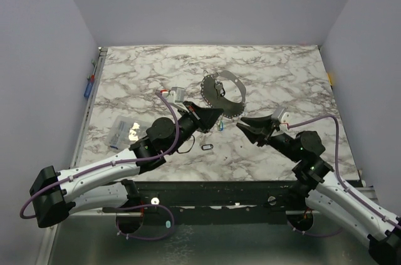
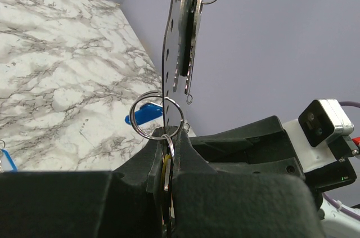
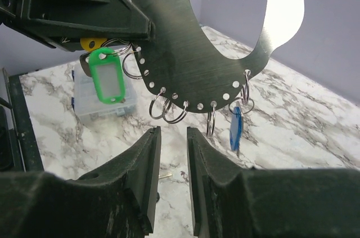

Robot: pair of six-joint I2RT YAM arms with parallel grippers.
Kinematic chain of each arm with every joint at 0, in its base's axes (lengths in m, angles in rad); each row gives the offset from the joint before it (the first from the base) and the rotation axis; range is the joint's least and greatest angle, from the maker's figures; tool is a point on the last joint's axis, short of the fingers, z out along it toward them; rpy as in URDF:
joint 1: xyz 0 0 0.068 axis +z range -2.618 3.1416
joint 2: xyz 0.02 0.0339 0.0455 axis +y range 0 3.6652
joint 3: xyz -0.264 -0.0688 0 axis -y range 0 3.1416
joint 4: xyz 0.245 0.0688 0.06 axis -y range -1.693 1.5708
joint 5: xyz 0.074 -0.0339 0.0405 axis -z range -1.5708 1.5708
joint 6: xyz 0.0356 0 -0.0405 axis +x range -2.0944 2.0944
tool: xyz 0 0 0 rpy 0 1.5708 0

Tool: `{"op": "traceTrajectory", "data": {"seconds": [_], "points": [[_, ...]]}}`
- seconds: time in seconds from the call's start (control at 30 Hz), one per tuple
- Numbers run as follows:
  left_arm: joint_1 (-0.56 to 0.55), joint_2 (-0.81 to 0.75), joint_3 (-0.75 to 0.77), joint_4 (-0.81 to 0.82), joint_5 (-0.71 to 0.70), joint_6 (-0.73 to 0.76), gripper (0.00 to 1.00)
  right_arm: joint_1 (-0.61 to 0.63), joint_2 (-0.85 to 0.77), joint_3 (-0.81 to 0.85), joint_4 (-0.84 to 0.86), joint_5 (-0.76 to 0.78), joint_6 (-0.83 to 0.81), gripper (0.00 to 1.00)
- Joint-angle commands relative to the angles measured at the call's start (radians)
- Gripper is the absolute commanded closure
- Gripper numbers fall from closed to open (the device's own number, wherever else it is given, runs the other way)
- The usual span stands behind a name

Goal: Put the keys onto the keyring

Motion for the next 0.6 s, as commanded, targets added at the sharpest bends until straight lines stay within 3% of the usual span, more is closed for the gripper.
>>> {"op": "traceTrajectory", "data": {"seconds": [0.0, 0.57], "points": [[-0.003, -0.024, 0.050, 0.034, 0.005, -0.018, 1.00, 0.003, 0.018, -0.026, 0.097, 0.027, -0.031, 0.68], [-0.004, -0.041, 0.052, 0.034, 0.007, -0.025, 1.00, 0.003, 0.041, -0.059, 0.135, 0.060, -0.024, 0.67]]}}
